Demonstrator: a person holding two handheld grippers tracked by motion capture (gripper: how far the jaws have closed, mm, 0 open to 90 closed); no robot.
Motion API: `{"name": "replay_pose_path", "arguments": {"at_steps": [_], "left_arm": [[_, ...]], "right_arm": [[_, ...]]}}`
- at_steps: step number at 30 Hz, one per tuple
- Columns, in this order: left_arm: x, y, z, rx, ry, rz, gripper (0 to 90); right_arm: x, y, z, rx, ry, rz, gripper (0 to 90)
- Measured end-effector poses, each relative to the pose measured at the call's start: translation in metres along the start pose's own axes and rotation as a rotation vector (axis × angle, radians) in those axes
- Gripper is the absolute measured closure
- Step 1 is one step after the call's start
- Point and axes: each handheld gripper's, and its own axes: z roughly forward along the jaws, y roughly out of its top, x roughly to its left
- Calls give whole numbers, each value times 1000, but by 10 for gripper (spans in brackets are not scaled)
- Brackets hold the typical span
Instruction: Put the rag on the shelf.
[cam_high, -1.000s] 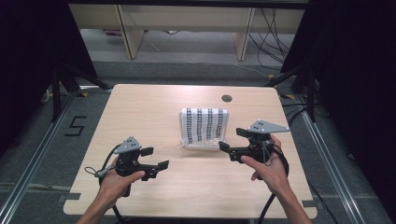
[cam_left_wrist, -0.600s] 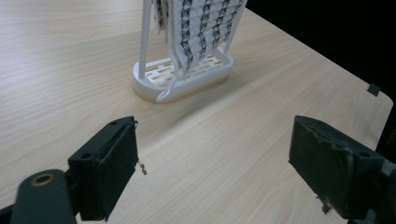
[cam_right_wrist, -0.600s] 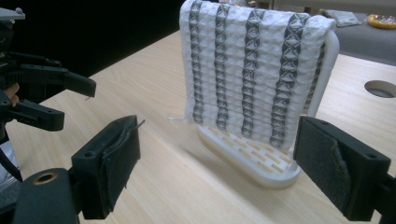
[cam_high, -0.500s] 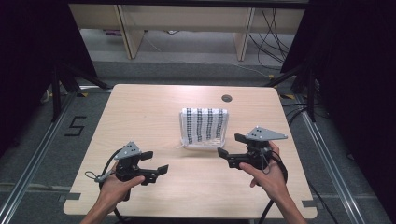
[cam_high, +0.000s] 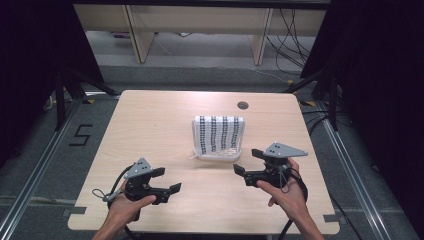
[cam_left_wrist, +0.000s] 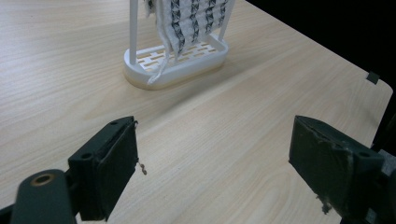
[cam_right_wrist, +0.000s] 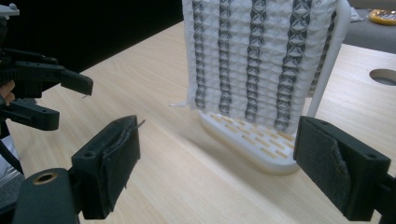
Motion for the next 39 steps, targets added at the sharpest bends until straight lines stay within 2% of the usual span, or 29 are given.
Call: {"name": "replay_pose_path", "arguments": {"at_steps": [2,4,5,8,9,10,11,13,14,15,18,19,20,21,22,23,24,25,28,29,30,31,32,34,35,36,37,38,39], "left_arm": [[-1,-2,-1,-6,4,-8,149],[-2,-3,-2,0,11,2,149],[-2,-4,-2,-1,8,-1,150],[-3,-7,-3,3,7,7,149],[-3,-9,-3,0,6,7,150],[-4,-10,-3,5,14,8,149],[-4,-12,-2,-4,3,5,149],[-5,-15,-2,9,11,8,149],[-5,-16,-2,16,14,8,149],[-5,-17,-2,9,5,8,149],[-6,-22,-1,16,2,20,149],[-7,-23,-2,27,11,24,150],[-8,-25,-1,24,4,22,149],[-9,-26,-1,25,2,22,149],[-9,-26,-1,25,2,22,150],[-9,-27,-1,22,2,21,150],[-10,-29,-1,24,-1,21,150],[-10,-29,-1,29,-1,24,149],[-12,-34,-1,30,2,35,149],[-13,-35,-1,33,7,31,150],[-13,-37,-1,40,2,35,149],[-14,-38,-1,38,-1,35,149],[-15,-40,-1,44,5,44,150],[-17,-42,-1,50,5,47,150],[-18,-44,-1,45,3,46,149],[-18,-46,-2,55,2,53,150],[-20,-49,-1,43,2,46,150],[-19,-51,-2,55,-5,58,150],[-21,-54,-2,65,1,52,150]], "right_arm": [[0,-1,-1,14,1,5,158],[1,-3,-1,12,13,1,158],[2,-5,-1,9,17,17,159],[2,-8,-4,20,6,23,159],[0,-9,-4,14,11,1,158],[1,-11,-4,6,10,18,158],[2,-13,-4,9,19,24,158],[1,-16,-5,17,12,18,159],[-1,-17,-5,10,8,-14,158],[1,-19,-5,12,11,14,158],[2,-24,-6,25,5,0,159],[3,-26,-5,19,9,15,159],[3,-29,-6,33,4,-6,159],[5,-31,-6,43,9,17,159],[5,-31,-6,43,9,17,159],[3,-32,-6,31,6,-10,159],[4,-34,-6,32,4,-2,159],[7,-36,-6,41,20,31,159],[7,-41,-7,49,20,5,159],[9,-43,-6,50,32,32,159],[7,-45,-6,49,34,7,159],[10,-47,-6,53,36,42,159],[8,-49,-6,56,26,1,159],[9,-52,-4,61,40,20,160],[10,-54,-5,77,26,19,160],[10,-56,-5,80,26,18,161],[10,-58,-4,74,37,19,161],[10,-60,-4,80,33,5,161],[11,-61,-4,98,34,16,161]]}}
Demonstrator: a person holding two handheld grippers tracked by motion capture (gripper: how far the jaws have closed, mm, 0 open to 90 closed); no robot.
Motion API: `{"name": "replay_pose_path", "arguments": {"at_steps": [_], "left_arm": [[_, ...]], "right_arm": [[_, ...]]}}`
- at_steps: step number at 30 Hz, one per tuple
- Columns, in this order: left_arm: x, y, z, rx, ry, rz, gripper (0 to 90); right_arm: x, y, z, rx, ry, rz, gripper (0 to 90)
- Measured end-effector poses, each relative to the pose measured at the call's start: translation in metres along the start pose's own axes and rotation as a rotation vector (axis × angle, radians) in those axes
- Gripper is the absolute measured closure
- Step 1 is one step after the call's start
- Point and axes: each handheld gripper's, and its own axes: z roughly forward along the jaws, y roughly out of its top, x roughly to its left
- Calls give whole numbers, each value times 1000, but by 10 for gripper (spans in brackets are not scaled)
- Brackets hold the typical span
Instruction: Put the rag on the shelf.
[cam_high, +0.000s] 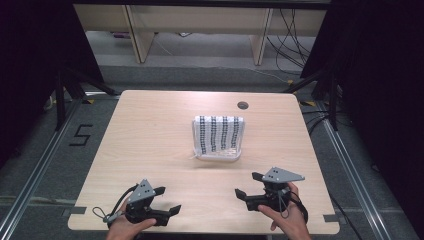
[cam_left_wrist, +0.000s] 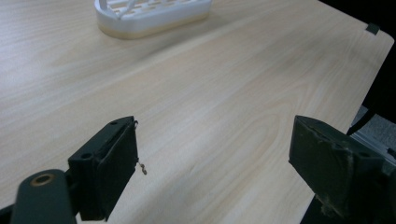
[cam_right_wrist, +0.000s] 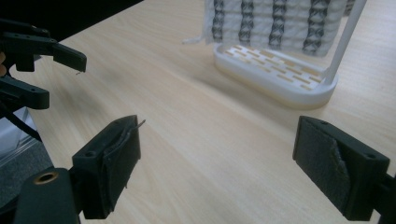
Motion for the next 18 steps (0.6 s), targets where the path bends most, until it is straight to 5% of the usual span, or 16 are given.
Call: {"name": "replay_pose_path", "arguments": {"at_steps": [3,4,17,18], "left_arm": [[-2,-5,-1,13,5,0,149],[-3,-7,0,4,0,-3,150],[-5,-10,2,26,15,-1,150],[-5,-10,2,27,19,5,149]], "right_arm": [[3,-7,1,25,9,27,161],[1,-8,1,20,-9,-4,162],[8,-33,8,107,4,6,164],[6,-33,9,112,7,-20,164]]}}
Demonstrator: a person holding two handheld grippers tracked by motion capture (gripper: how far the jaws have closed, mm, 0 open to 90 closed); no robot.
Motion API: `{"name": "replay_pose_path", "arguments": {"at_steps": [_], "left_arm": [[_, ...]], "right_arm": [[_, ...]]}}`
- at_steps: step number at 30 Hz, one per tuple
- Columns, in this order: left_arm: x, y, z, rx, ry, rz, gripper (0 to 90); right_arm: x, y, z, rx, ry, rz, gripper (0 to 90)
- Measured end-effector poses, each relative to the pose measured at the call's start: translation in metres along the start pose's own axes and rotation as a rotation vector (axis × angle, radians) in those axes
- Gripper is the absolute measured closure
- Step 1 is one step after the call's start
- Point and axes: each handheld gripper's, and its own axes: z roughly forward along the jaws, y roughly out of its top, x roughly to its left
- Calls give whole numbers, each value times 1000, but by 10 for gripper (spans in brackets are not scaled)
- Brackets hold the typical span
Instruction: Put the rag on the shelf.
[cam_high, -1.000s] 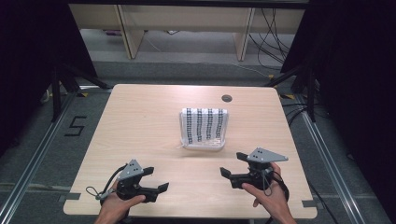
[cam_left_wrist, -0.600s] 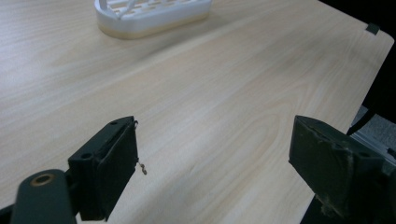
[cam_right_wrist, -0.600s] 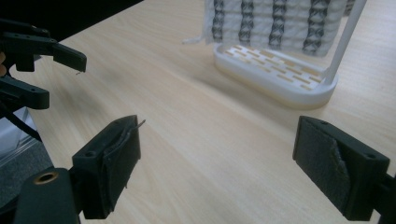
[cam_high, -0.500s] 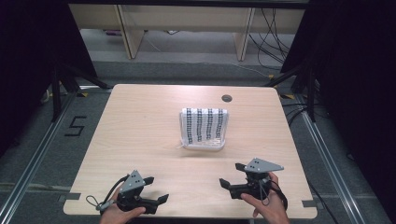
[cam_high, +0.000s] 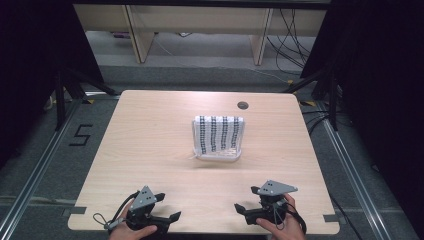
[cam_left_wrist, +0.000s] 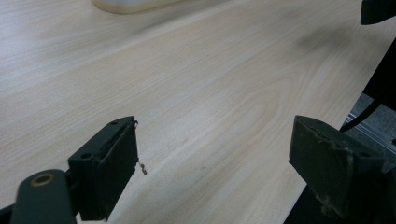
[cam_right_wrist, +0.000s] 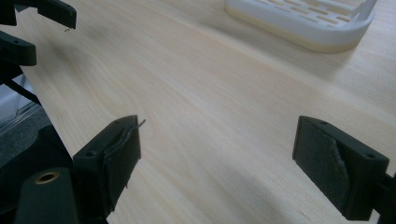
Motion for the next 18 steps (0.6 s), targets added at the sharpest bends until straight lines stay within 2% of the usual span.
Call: {"name": "replay_pose_path", "arguments": {"at_steps": [1,2,3,6,7,8,10,11,12,14,18], "left_arm": [[0,0,0,-6,3,-1,150],[1,0,0,-12,2,4,150],[2,0,-1,-7,3,1,150],[3,1,-2,-7,13,-5,149],[5,0,-2,-12,9,-5,150],[5,0,-2,-12,9,-5,150],[5,0,-1,-22,8,-9,150],[5,0,-1,-21,12,-8,150],[5,0,-1,-19,8,-7,150],[6,1,-2,-4,15,-5,150],[8,1,-2,-7,16,-12,150]], "right_arm": [[4,-1,-1,18,-12,43,164],[1,-2,0,8,-17,11,164],[0,-2,2,9,0,10,164],[2,-2,2,15,-2,26,164],[0,-2,3,6,2,0,164],[0,-2,3,6,2,0,164],[1,-2,2,9,-16,16,164],[-1,-2,3,3,-6,-1,163],[-2,-2,2,-1,-29,-8,163],[-2,-2,2,-2,-12,11,163],[-3,-3,2,-2,-14,19,163]]}}
